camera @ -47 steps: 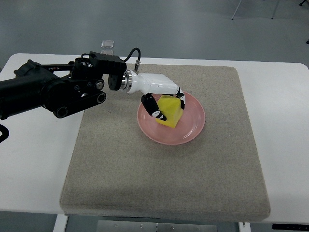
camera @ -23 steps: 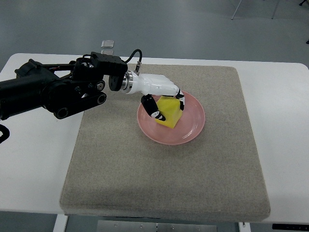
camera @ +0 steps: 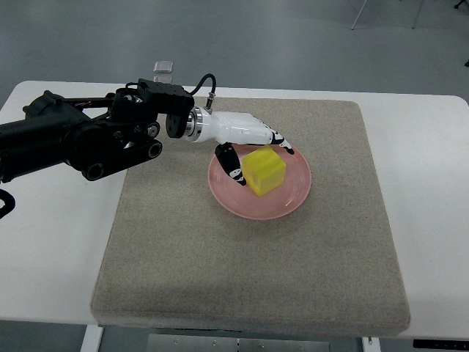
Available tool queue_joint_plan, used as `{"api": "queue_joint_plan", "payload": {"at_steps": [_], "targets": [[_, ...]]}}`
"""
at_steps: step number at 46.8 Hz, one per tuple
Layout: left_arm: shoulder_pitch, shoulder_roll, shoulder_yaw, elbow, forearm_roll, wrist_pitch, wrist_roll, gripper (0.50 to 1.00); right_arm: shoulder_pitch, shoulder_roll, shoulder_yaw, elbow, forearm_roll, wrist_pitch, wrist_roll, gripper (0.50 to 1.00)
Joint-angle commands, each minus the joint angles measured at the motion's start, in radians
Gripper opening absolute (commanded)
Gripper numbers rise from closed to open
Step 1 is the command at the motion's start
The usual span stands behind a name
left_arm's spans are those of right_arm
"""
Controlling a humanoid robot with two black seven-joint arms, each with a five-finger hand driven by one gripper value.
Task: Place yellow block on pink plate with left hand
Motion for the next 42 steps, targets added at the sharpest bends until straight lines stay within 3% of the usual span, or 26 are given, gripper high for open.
{"api": "queue_joint_plan", "payload": {"at_steps": [1,18,42], "targets": [[0.000,0.003,-0.003,0.001,-0.006,0.000,-0.001,0.958,0.000,0.000,0.000,0.000,0.000,0.000,0.000,0.924],[-0.002,0.081,-0.010,0.035,-0.033,0.011,-0.001,0.960,0.000,0.000,0.000,0.000,0.000,0.000,0.000,0.924],[0.017,0.118,-0.008,0.315,-0.243,0.051,-0.001,0.966,0.000,0.000,0.000,0.000,0.000,0.000,0.000,0.924]]}}
